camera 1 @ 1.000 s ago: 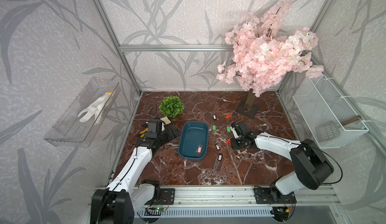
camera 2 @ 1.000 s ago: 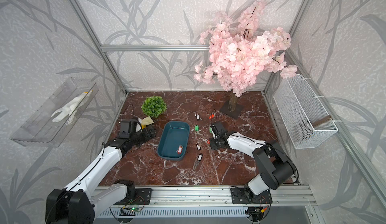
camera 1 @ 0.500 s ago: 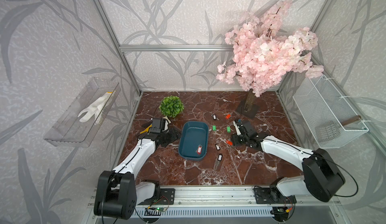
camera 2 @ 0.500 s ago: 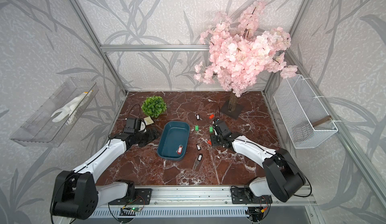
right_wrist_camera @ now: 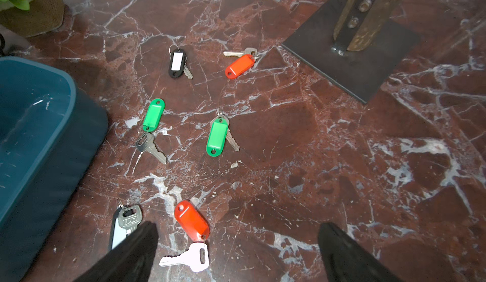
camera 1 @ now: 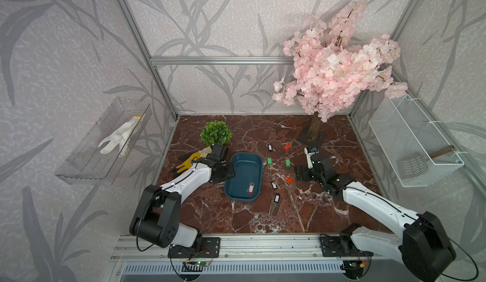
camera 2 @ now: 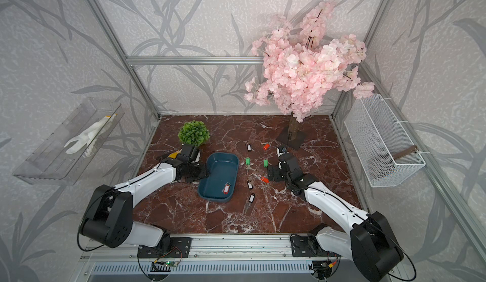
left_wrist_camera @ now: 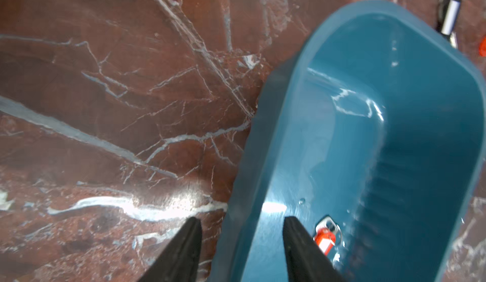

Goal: Take the keys out of the storage box
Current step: Adjust the storage box at the center of the board.

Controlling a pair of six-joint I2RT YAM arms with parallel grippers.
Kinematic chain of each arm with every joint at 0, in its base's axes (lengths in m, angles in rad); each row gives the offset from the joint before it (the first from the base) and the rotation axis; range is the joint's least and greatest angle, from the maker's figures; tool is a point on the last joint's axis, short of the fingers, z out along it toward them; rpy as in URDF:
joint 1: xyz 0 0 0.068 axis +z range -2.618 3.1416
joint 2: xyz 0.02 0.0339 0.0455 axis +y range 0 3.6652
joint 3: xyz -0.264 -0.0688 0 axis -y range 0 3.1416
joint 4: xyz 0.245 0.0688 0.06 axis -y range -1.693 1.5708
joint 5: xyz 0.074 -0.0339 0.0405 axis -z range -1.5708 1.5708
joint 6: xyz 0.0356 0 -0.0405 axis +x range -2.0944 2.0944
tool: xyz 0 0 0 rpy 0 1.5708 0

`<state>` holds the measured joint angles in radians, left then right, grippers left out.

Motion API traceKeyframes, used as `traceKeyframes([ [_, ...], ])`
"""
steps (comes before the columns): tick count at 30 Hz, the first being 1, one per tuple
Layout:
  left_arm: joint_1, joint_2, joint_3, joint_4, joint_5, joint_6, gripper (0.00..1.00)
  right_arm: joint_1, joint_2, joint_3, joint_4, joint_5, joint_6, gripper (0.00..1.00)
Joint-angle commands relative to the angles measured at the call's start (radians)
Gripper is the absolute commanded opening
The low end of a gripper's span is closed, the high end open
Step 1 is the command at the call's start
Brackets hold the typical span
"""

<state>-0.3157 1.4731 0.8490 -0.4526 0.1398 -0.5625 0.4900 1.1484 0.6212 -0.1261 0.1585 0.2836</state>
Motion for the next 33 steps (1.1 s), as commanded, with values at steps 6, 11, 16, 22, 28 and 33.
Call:
traceKeyframes([
  [6,-0.029,0.071,0.065,-0.062,-0.077,0.054,0.32,-0.019,-0.039,-0.025,0.025,0.013,-0.006,0.99],
  [11,-0.034,0.095,0.091,-0.104,-0.102,0.099,0.23,-0.023,-0.036,-0.025,0.027,0.012,-0.007,0.99],
  [16,-0.034,0.092,0.100,-0.123,-0.106,0.117,0.14,-0.028,-0.036,-0.027,0.025,0.013,-0.011,0.99],
  [22,-0.034,0.073,0.111,-0.162,-0.079,0.130,0.03,-0.030,-0.043,-0.029,0.020,0.014,-0.011,0.99],
  [28,-0.025,0.035,0.141,-0.279,-0.024,0.120,0.00,-0.038,-0.051,-0.024,-0.002,0.001,-0.020,0.99],
  [33,0.018,0.019,0.176,-0.374,0.086,0.130,0.00,-0.077,-0.042,0.019,-0.064,-0.084,-0.025,0.99],
])
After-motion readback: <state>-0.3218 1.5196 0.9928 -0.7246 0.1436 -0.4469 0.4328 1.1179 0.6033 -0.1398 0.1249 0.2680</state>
